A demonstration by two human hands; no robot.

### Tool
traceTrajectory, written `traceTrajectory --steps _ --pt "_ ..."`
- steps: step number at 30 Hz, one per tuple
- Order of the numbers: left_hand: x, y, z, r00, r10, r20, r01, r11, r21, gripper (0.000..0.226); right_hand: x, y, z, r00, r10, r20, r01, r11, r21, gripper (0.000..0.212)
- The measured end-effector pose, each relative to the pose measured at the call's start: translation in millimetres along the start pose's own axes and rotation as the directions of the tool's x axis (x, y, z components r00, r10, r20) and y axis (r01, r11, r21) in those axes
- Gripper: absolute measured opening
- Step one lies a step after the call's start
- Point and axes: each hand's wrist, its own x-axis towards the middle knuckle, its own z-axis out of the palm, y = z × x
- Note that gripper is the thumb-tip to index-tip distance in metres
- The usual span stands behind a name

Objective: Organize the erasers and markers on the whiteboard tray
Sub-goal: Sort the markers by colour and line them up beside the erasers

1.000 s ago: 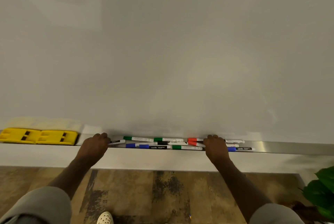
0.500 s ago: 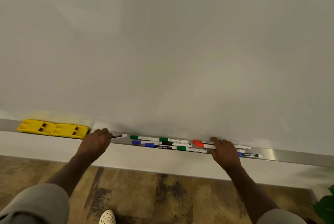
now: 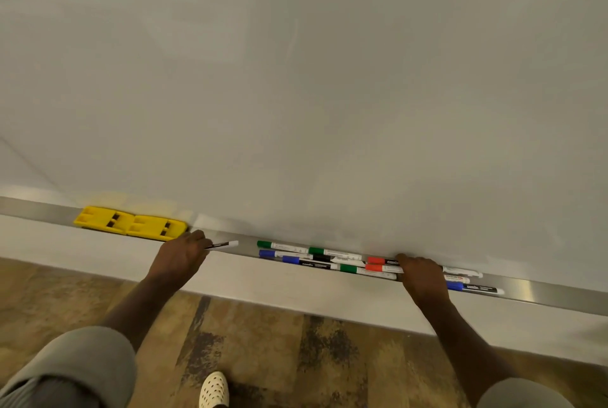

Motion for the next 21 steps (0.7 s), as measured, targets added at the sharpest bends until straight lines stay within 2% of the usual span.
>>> traceTrajectory --steps 5,10,17,21 --pt "2.5 0.9 -2.3 0.999 0.003 0.043 -0.002 1.000 -0.003 0.010 -7.0 -2.0 -4.3 0.995 -0.009 -0.100 0.015 0.998 0.059 0.037" --pt "12.7 4.7 1.7 0.994 0.056 0.090 -0.056 0.998 -0.002 0.015 -9.9 -24.8 -27.8 0.991 0.003 -0.137 0.008 0.997 0.080 0.044" --pt "25.9 -11.7 9.7 0.981 0.164 0.108 -0.167 0.986 0.020 0.023 4.9 -91.1 -66.9 0.964 -0.014 -0.265 0.056 0.987 0.148 0.036" --pt "27.1 -28.8 18.7 0.965 0.217 0.146 -0.219 0.976 -0.002 0.023 19.9 -145.8 -82.5 0.962 -0.027 -0.273 0.076 0.982 0.170 0.036"
